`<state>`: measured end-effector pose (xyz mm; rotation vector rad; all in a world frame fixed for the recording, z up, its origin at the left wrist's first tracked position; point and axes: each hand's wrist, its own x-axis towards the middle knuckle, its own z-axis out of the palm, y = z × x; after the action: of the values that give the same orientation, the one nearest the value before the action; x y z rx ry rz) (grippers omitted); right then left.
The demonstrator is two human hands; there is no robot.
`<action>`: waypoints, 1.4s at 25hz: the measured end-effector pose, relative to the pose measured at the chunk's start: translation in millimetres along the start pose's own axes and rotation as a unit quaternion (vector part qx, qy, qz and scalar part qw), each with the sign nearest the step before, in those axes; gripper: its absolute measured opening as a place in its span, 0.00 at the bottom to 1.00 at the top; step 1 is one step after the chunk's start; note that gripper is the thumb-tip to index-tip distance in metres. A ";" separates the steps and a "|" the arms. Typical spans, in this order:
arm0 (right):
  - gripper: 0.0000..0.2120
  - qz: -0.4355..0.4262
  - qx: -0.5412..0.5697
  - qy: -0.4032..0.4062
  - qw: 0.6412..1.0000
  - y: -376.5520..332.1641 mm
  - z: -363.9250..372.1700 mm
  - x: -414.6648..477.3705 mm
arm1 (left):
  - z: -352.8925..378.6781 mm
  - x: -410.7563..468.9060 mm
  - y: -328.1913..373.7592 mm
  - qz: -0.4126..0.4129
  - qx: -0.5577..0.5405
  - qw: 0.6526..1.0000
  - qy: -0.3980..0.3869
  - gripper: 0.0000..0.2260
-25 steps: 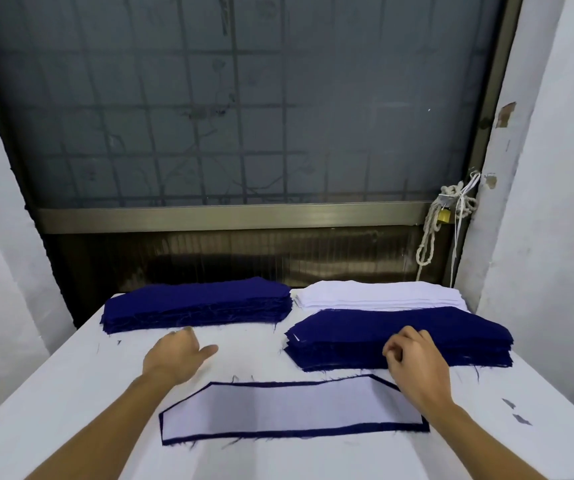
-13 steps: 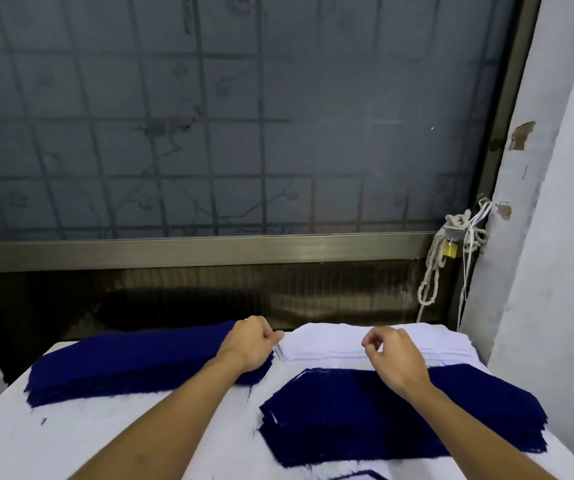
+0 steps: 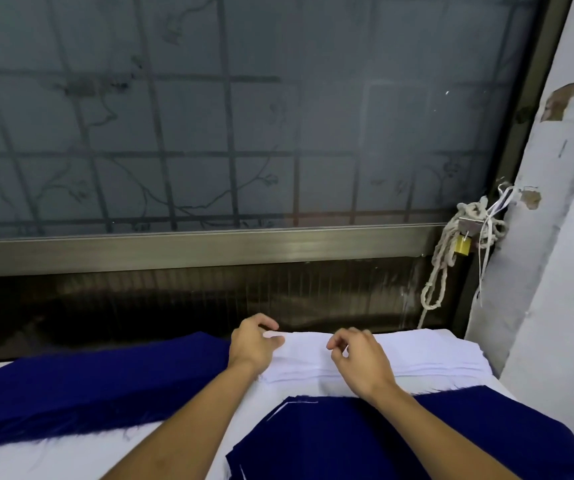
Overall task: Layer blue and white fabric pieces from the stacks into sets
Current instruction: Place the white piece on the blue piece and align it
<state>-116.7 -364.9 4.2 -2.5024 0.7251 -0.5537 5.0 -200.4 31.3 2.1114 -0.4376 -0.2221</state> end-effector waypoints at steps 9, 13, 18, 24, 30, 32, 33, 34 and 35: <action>0.29 0.034 0.108 -0.127 0.986 -21.4 -13.9 27.3 | -10.4 -6.1 12.1 0.123 -0.021 0.984 -0.123 0.32; 0.16 -0.001 0.119 -0.144 0.982 -30.2 -11.1 30.9 | -12.3 -10.7 16.1 0.114 0.018 0.983 -0.139 0.24; 0.04 -0.067 0.114 -0.094 0.987 -43.9 -19.5 22.2 | -8.4 -26.2 32.6 0.184 0.076 0.979 -0.042 0.07; 0.05 -0.064 0.078 -0.044 0.994 -39.4 -52.6 7.4 | -46.8 -39.1 44.3 0.191 0.097 0.976 0.049 0.07; 0.05 -0.080 0.106 -0.022 0.991 -51.4 -81.5 -16.8 | -107.9 -61.3 38.9 0.181 0.135 0.970 0.086 0.07; 0.06 -0.078 0.117 -0.026 0.990 -57.6 -88.9 -26.9 | -125.9 -70.2 34.7 0.174 0.140 0.970 0.100 0.08; 0.07 -0.075 0.127 -0.033 0.989 -60.5 -93.0 -32.2 | -135.5 -75.4 32.3 0.168 0.141 0.970 0.106 0.09; 0.08 -0.072 0.129 -0.040 0.988 -61.9 -97.0 -36.4 | -144.6 -79.4 29.6 0.163 0.141 0.970 0.111 0.10; 0.08 -0.071 0.122 -0.043 0.989 -60.9 -100.2 -39.2 | -151.8 -81.0 26.5 0.158 0.140 0.971 0.114 0.10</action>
<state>-173.1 -329.3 108.4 -2.3434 0.4212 -0.5437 -26.4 -64.4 135.4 2.2689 -0.6894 0.2805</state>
